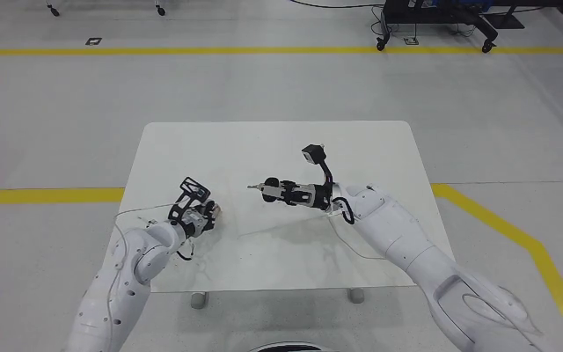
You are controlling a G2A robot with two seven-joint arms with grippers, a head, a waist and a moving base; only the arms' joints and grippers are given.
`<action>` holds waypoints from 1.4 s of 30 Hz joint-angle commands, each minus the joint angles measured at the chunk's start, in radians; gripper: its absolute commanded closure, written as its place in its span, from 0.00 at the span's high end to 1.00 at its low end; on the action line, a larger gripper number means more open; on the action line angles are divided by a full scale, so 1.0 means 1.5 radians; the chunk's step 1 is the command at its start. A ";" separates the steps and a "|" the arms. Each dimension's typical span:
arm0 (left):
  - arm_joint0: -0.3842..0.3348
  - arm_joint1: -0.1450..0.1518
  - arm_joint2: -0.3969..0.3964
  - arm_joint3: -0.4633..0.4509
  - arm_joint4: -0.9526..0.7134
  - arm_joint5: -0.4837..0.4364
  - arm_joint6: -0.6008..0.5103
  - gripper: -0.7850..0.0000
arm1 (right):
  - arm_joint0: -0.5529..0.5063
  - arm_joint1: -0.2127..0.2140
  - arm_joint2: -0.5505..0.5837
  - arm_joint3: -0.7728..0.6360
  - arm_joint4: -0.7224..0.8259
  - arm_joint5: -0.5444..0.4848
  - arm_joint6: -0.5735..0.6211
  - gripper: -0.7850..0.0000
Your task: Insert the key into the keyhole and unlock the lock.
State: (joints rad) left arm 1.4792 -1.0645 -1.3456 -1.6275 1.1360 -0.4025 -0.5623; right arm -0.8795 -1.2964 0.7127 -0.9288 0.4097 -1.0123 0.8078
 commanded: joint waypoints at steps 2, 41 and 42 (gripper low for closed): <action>-0.001 0.001 -0.001 0.002 0.006 0.001 -0.002 0.00 | 0.000 0.000 0.000 0.000 0.000 0.000 0.000 0.00; -0.046 -0.003 -0.058 0.090 -0.785 0.123 -0.263 0.00 | 0.000 0.004 0.022 -0.009 -0.033 0.014 -0.044 0.00; -0.056 -0.003 -0.051 0.101 -0.809 0.166 -0.286 0.00 | 0.000 0.006 0.029 -0.011 -0.046 0.007 -0.048 0.00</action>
State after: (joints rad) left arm 1.4115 -1.0686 -1.4340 -1.4941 -0.0341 -0.2493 -0.9504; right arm -0.8793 -1.2906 0.7458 -0.9418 0.3578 -0.9919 0.7428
